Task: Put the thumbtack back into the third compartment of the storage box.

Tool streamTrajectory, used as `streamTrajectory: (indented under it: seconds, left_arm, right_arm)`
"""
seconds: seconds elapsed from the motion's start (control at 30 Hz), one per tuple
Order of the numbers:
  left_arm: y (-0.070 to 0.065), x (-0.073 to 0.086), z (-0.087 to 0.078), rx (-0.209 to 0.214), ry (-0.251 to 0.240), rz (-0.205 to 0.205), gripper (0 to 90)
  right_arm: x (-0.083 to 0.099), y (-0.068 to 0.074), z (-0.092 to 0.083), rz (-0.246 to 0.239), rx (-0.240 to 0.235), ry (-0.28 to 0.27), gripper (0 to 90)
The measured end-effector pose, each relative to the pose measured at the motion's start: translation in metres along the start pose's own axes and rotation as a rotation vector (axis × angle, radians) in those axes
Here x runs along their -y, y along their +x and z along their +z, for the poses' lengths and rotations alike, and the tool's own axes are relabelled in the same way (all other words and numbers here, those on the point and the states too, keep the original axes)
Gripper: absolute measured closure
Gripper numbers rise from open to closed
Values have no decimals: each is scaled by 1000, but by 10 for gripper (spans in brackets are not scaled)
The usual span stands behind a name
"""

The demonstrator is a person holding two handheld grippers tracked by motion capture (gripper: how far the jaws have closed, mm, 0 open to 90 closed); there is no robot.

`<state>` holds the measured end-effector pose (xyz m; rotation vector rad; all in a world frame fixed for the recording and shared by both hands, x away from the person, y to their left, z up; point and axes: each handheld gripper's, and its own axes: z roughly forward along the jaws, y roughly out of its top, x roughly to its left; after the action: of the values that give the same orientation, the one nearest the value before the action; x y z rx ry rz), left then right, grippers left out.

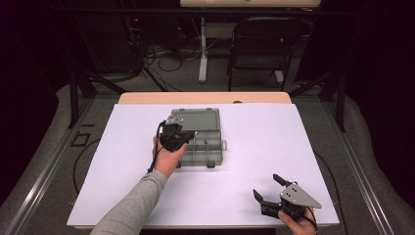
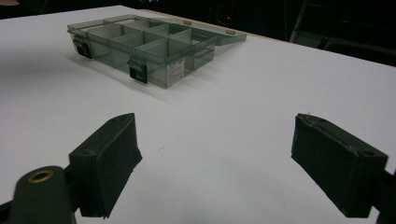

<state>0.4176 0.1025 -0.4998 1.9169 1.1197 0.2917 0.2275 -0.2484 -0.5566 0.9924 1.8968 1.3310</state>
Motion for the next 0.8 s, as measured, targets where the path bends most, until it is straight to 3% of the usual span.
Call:
streamTrajectory:
  seconds: [0.3, 0.53, 0.63, 0.7, 0.8]
  left_arm:
    - [-4, 3, 22, -12, 36, 3, 900]
    - [-5, 4, 31, -11, 51, 7, 897]
    - [-4, 5, 34, -21, 49, 30, 839]
    - [-3, 5, 33, -24, 43, 25, 786]
    - [-1, 4, 29, -1, 21, 16, 639]
  right_arm:
    - [0, 0, 0, 1, -2, 0, 143]
    - [0, 0, 0, 1, -2, -1, 143]
    - [0, 0, -1, 0, -2, -4, 143]
    - [0, -1, -1, 2, 0, -7, 143]
    - [0, -1, -2, 5, -2, -9, 143]
